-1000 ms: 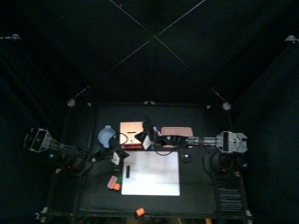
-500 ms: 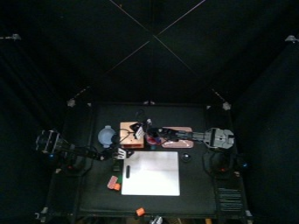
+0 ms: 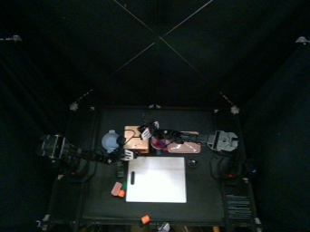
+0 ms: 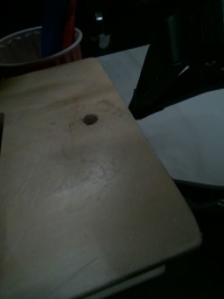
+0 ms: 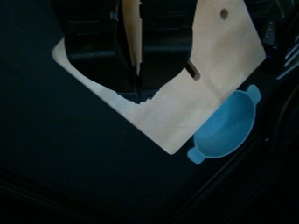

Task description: Put carrot in drawer

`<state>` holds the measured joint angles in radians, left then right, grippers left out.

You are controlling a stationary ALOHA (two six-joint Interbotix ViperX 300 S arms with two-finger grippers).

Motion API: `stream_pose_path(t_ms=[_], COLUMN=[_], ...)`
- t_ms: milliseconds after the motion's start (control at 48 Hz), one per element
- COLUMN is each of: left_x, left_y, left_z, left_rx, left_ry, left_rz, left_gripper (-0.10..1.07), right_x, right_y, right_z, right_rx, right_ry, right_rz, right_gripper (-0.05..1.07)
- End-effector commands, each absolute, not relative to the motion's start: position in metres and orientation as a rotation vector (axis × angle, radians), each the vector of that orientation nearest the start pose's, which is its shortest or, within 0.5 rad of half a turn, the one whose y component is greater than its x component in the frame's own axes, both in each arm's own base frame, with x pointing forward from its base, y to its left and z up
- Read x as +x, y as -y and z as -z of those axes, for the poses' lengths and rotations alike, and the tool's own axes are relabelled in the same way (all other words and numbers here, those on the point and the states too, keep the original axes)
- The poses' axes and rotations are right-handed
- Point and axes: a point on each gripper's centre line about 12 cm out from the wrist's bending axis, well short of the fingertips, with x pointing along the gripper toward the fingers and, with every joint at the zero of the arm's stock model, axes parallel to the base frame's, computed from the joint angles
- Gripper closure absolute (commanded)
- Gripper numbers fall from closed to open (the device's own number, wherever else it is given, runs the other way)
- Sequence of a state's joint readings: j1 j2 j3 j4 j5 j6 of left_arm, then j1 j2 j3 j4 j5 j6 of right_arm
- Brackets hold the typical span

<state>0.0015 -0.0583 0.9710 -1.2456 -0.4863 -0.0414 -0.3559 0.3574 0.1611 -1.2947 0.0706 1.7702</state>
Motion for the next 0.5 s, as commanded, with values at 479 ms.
stream_pose_path(t_ms=[479], left_x=[0.3129], left_y=[-0.0544], left_z=[-0.1288], left_rx=[-1.008], left_ry=[-0.321], left_rz=[-0.809], left_gripper=[0.11], right_x=[0.4819], right_y=[0.1873], right_z=[-0.1853], right_rx=[0.549], right_ry=[-0.418], right_rz=[0.533], right_gripper=[0.75])
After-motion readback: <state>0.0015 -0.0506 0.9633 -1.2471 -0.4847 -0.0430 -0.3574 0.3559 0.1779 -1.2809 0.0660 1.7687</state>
